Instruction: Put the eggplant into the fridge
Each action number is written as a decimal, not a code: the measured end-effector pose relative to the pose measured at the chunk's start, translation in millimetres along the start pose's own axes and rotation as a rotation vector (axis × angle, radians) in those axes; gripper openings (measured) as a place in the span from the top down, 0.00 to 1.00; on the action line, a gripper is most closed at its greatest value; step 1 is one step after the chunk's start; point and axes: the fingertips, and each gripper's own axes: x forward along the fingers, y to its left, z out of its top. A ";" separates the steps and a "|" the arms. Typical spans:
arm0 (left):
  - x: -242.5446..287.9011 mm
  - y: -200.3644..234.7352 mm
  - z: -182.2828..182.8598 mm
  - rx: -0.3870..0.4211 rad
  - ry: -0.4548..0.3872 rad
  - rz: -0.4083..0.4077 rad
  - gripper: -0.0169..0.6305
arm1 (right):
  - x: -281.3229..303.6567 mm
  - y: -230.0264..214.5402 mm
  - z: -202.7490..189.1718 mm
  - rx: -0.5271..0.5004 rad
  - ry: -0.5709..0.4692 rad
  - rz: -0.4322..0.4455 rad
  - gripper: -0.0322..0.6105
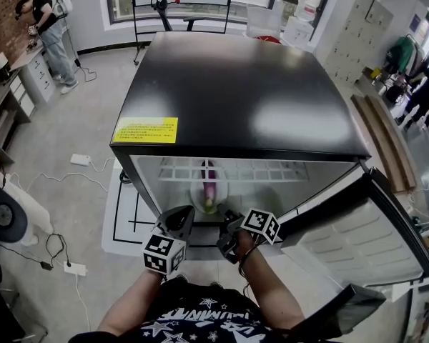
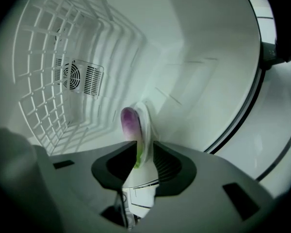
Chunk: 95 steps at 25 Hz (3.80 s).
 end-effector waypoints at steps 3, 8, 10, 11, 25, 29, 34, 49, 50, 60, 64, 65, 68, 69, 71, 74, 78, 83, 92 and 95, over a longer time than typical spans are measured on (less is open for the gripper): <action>-0.6 0.1 -0.2 -0.003 -0.003 0.006 0.96 | -4.0 1.2 -0.5 0.003 0.003 0.014 0.82; -2.3 -4.9 -0.3 -0.001 -0.005 0.025 0.96 | -13.2 6.7 -2.3 0.018 0.013 0.051 0.82; -3.4 -8.8 0.2 0.003 -0.006 0.036 0.96 | -16.2 10.5 -3.8 0.026 0.032 0.079 0.82; -4.0 -11.3 0.6 0.006 -0.007 0.042 0.96 | -17.4 12.9 -5.2 0.027 0.048 0.095 0.82; -25.2 -53.7 -5.5 -0.003 -0.034 0.189 0.96 | -54.6 47.3 -43.7 -0.144 0.277 0.260 0.89; -34.7 -64.6 -14.0 -0.025 -0.037 0.239 0.96 | -66.5 50.0 -53.1 -0.189 0.335 0.286 0.93; -47.4 -76.3 -25.8 -0.041 -0.038 0.305 0.96 | -80.9 50.3 -65.8 -0.216 0.407 0.324 0.94; -78.3 -80.9 -39.2 -0.062 -0.045 0.415 0.96 | -91.2 37.5 -102.6 -0.327 0.522 0.357 0.94; -81.5 -80.9 -40.1 -0.064 -0.049 0.418 0.96 | -90.9 37.6 -104.9 -0.332 0.522 0.356 0.94; -147.9 -102.7 -62.9 -0.116 -0.075 0.463 0.96 | -125.1 47.4 -151.3 -0.380 0.524 0.378 0.94; -170.6 -118.1 -67.1 -0.112 -0.086 0.464 0.96 | -145.6 41.3 -170.6 -0.377 0.526 0.373 0.94; -175.5 -122.9 -68.3 -0.110 -0.088 0.463 0.96 | -151.2 39.4 -174.8 -0.378 0.526 0.371 0.94; -192.3 -137.2 -74.4 -0.111 -0.095 0.460 0.96 | -167.6 34.7 -187.0 -0.381 0.518 0.367 0.94; -199.3 -141.7 -77.6 -0.112 -0.098 0.460 0.96 | -173.2 33.2 -191.9 -0.381 0.514 0.367 0.94; -215.2 -149.8 -84.7 -0.115 -0.105 0.465 0.96 | -185.0 31.6 -203.2 -0.385 0.508 0.371 0.94; -234.2 -162.9 -87.2 -0.119 -0.116 0.474 0.96 | -204.2 35.0 -213.0 -0.388 0.499 0.392 0.94; -250.1 -186.2 -85.5 -0.111 -0.121 0.475 0.96 | -230.0 36.0 -219.1 -0.385 0.488 0.407 0.94; -274.9 -214.7 -91.3 -0.099 -0.138 0.467 0.96 | -263.1 28.4 -237.0 -0.397 0.477 0.408 0.94; -306.1 -258.3 -102.5 -0.084 -0.157 0.433 0.96 | -323.3 10.8 -243.2 -0.427 0.411 0.389 0.94; -306.5 -275.2 -109.0 -0.083 -0.157 0.409 0.96 | -340.4 -0.1 -245.2 -0.420 0.388 0.380 0.94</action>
